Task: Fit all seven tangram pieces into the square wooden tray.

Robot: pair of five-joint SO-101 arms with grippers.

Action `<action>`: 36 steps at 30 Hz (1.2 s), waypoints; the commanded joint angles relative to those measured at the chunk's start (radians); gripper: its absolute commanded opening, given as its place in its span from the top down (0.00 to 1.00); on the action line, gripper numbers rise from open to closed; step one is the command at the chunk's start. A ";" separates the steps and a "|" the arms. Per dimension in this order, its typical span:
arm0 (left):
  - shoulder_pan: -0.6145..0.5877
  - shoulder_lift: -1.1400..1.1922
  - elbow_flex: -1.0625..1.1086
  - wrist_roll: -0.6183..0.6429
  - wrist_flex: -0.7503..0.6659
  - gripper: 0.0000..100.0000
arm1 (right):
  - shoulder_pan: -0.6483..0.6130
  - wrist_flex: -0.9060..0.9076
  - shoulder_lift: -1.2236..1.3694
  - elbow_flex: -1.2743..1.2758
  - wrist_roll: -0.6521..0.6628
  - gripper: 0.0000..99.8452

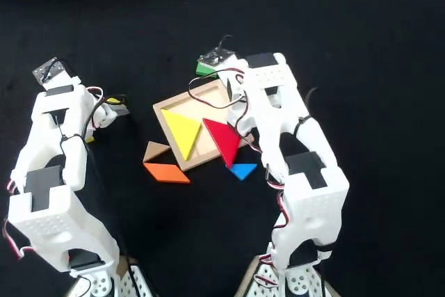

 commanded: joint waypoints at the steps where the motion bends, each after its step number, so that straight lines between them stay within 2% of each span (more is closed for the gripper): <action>1: 0.002 -0.011 -0.013 0.009 -0.011 0.63 | -0.015 0.009 -0.002 -0.028 -0.006 0.99; 8: 0.004 -0.011 -0.012 0.009 -0.011 0.63 | -0.012 -0.037 0.047 -0.041 -0.005 0.99; 16: 0.004 -0.011 -0.013 0.009 -0.011 0.63 | -0.003 -0.031 0.219 -0.232 -0.012 0.99; 22: 0.004 -0.011 -0.013 0.009 -0.011 0.63 | -0.003 -0.029 0.237 -0.308 -0.012 0.99; 32: 0.002 -0.011 -0.013 0.009 -0.012 0.63 | -0.009 0.097 0.182 -0.426 -0.041 0.98; 36: 0.004 -0.011 -0.013 0.009 -0.012 0.63 | -0.038 0.126 0.154 -0.475 -0.144 0.85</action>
